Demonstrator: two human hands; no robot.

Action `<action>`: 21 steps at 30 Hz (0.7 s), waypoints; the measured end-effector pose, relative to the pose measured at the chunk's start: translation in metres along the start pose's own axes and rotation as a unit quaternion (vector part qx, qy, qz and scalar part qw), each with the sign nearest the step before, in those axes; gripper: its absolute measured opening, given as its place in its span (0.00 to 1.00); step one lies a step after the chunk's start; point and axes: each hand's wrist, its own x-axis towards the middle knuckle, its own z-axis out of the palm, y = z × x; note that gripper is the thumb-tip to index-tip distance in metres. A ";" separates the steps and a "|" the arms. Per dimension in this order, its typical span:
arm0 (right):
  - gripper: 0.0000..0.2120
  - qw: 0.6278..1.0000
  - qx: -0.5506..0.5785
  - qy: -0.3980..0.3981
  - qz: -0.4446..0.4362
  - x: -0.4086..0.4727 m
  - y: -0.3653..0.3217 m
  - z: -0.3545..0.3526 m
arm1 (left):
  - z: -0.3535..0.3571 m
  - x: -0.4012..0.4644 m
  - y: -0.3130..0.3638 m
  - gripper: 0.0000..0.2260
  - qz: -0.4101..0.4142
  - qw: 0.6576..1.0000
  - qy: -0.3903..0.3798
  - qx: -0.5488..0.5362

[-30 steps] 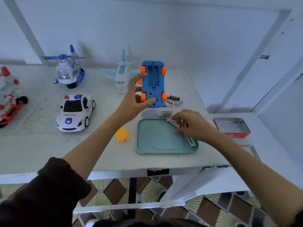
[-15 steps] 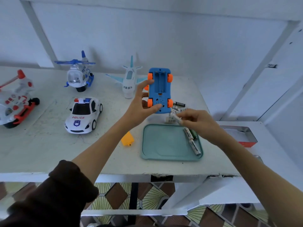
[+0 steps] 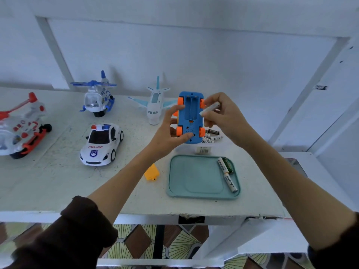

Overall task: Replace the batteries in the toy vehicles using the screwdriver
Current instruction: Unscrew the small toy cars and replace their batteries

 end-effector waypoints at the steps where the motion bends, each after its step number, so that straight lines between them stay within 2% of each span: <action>1: 0.06 0.997 -0.077 0.004 -0.017 0.005 -0.002 0.003 | 0.000 0.000 0.000 0.28 0.000 1.000 -0.001 0.001; 5: 0.11 0.957 -0.277 0.003 -0.089 0.023 0.000 0.013 | 0.002 0.000 0.000 0.28 -0.003 1.000 -0.002 0.006; 7: 0.13 0.938 -0.325 0.000 -0.122 0.028 0.005 0.017 | 0.002 0.000 0.000 0.28 -0.002 1.000 -0.002 0.009; 11: 0.09 0.951 -0.269 0.056 -0.139 0.029 0.005 0.017 | 0.002 -0.001 -0.001 0.28 0.002 1.000 -0.001 0.010; 14: 0.10 0.949 -0.262 0.086 -0.151 0.030 0.005 0.015 | 0.002 -0.001 -0.001 0.28 0.009 1.000 -0.001 0.015; 18: 0.07 0.918 -0.325 0.129 -0.186 0.031 0.010 0.017 | 0.002 0.000 -0.003 0.28 0.010 1.000 0.005 0.018; 21: 0.05 0.905 -0.321 0.167 -0.222 0.031 0.015 0.016 | 0.002 0.000 -0.003 0.28 0.013 1.000 0.004 0.017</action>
